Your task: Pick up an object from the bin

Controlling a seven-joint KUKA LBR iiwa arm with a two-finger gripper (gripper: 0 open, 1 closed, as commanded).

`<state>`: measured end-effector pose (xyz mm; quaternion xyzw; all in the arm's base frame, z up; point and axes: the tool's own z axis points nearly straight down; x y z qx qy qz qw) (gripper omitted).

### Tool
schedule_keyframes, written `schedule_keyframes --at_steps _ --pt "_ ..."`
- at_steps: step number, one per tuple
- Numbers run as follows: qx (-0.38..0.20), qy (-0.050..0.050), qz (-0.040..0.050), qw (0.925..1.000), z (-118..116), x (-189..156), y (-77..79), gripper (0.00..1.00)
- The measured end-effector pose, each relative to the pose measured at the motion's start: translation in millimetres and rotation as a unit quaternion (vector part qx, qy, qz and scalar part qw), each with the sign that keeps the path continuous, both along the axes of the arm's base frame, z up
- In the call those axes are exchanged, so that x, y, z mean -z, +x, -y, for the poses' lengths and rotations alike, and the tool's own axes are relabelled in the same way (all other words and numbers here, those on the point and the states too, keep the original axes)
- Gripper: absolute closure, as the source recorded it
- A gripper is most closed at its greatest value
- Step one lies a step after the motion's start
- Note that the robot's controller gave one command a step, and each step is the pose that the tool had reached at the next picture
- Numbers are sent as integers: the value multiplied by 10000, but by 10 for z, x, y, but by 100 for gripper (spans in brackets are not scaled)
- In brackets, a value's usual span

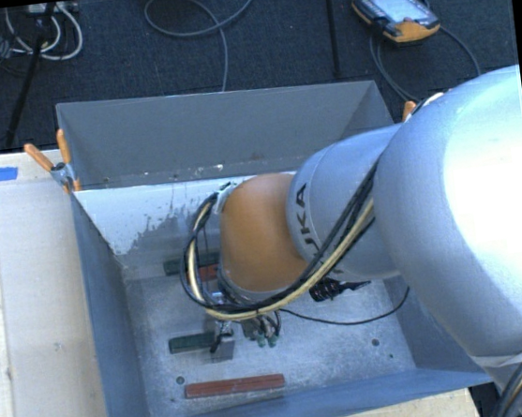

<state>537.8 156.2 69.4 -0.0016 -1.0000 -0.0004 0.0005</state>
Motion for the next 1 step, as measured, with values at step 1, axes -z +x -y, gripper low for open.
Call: schedule_keyframes --at_steps 1 --pt "218 -4 4 9998 37 -1342 -92 100"
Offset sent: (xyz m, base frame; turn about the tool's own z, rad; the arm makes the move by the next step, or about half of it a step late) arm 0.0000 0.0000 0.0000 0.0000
